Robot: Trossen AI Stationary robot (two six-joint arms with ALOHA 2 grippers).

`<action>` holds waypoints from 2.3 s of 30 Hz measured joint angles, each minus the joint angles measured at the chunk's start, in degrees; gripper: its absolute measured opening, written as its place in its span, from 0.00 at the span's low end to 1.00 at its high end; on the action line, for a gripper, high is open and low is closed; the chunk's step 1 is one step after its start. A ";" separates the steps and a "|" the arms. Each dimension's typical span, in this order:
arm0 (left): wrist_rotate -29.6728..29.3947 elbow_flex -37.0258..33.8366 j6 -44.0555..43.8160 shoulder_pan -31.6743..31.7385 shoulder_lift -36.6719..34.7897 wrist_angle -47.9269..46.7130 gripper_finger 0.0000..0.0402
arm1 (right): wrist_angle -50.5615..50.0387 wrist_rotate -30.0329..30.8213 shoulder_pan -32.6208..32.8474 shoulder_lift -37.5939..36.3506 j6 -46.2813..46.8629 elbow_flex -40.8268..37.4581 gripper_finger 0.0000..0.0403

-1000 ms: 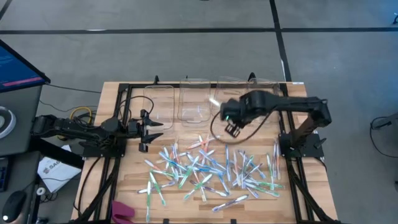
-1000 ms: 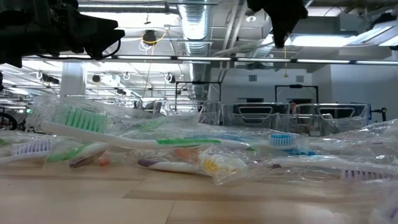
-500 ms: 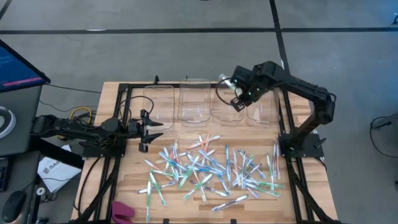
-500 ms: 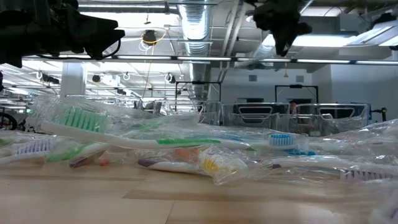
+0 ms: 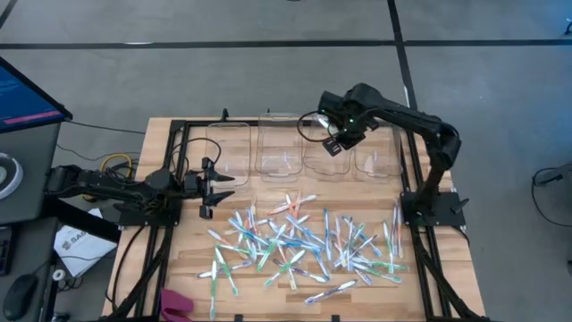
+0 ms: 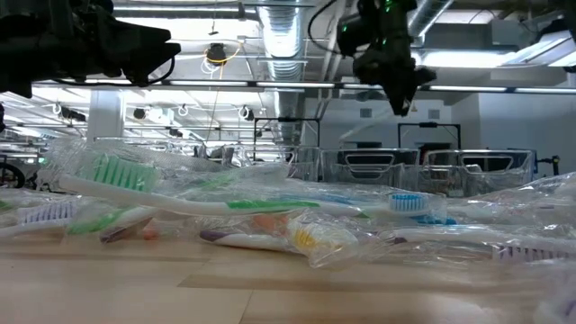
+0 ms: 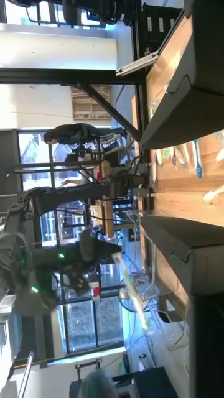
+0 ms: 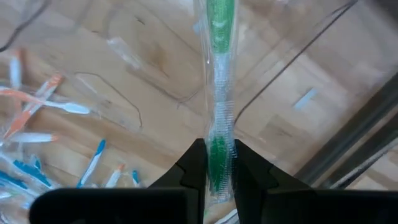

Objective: Pick & Place Toothbrushes
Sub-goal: Put the green toothbrush into the middle right transparent bin, then put the blue toothbrush into the left transparent bin

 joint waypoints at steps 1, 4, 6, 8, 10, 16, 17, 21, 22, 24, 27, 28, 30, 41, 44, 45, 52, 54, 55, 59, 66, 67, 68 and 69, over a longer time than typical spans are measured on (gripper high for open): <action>0.00 0.02 0.00 -0.01 0.00 -0.01 0.45 | 0.00 -0.34 -0.26 0.75 0.02 0.00 0.11; 0.02 0.02 0.00 0.01 0.00 -0.01 0.45 | -0.03 -0.69 -0.52 2.58 -0.02 0.00 0.11; 0.00 0.01 0.00 0.00 0.00 -0.03 0.45 | -0.02 -0.89 -0.81 3.79 -0.72 0.00 0.11; 0.00 0.00 0.00 0.01 0.00 -0.03 0.45 | -0.04 -1.20 -1.11 4.81 -1.27 0.00 0.11; 0.00 0.00 0.00 0.00 0.01 -0.03 0.45 | -0.05 -1.20 -1.43 6.04 -1.38 0.02 0.11; 0.02 0.02 0.00 0.01 0.00 -0.05 0.45 | -0.02 -1.16 -1.76 8.38 -6.62 0.02 0.17; 0.02 0.00 -0.01 -0.01 0.02 -0.05 0.45 | -0.01 -1.16 -1.74 8.47 -6.79 0.00 0.20; 0.02 0.02 -0.44 0.01 0.02 -0.05 0.45 | 0.44 -0.11 -1.15 8.34 -7.09 0.02 0.31; 0.02 0.02 -0.71 -0.01 0.02 -0.05 0.45 | 0.38 0.34 -1.01 8.36 -7.57 0.02 0.34; 0.02 0.00 -1.64 0.01 0.00 -0.21 0.45 | 0.35 0.57 -0.97 8.34 -9.29 0.02 0.40; 0.02 0.00 -1.69 -0.01 0.02 -0.23 0.45 | 0.20 0.55 -0.52 8.34 -10.85 0.02 0.46; 0.02 0.00 -1.69 -0.01 0.02 -0.23 0.45 | -0.07 0.47 -0.23 8.34 -11.54 0.02 0.48; 0.02 0.00 -1.70 0.01 0.00 -0.23 0.45 | -0.05 0.32 0.19 8.06 -11.80 0.01 0.51; 0.02 0.00 -1.47 0.00 0.00 0.06 0.45 | -0.03 0.32 7.59 -4.82 -8.79 0.01 0.56; 0.02 0.00 -1.49 -0.01 0.00 0.06 0.45 | -0.04 2.38 12.78 -11.12 -5.96 0.02 0.56; 0.02 0.01 -1.49 0.01 0.00 0.06 0.45 | -0.04 3.76 14.98 -13.28 -4.79 0.02 0.56; 0.02 0.00 -1.49 0.01 0.00 0.06 0.45 | 1.56 18.73 31.48 -24.73 4.00 0.04 0.56; 0.02 0.00 -1.49 0.01 0.00 0.06 0.45 | 3.09 22.21 34.80 -26.68 4.13 0.04 0.56; 0.02 0.00 -1.49 0.01 0.00 0.06 0.45 | 3.67 23.44 36.07 -27.38 4.13 0.04 0.56; 0.02 0.01 -1.49 0.01 0.00 0.08 0.45 | 4.70 25.60 39.33 -29.29 4.13 0.04 0.56; 0.02 0.00 -1.49 -0.01 0.00 1.39 0.45 | 4.83 25.77 40.66 -29.73 3.33 0.04 0.56; 0.11 0.00 -1.49 -0.01 0.00 1.41 0.45 | 4.81 25.77 40.66 -29.67 3.28 0.04 0.56; 0.18 0.02 -1.49 0.01 0.00 1.44 0.45 | 4.76 25.77 40.66 -29.47 3.25 0.04 0.56; 0.17 0.02 -1.49 0.01 0.00 1.49 0.45 | 4.74 25.77 40.66 -29.29 3.09 0.04 0.56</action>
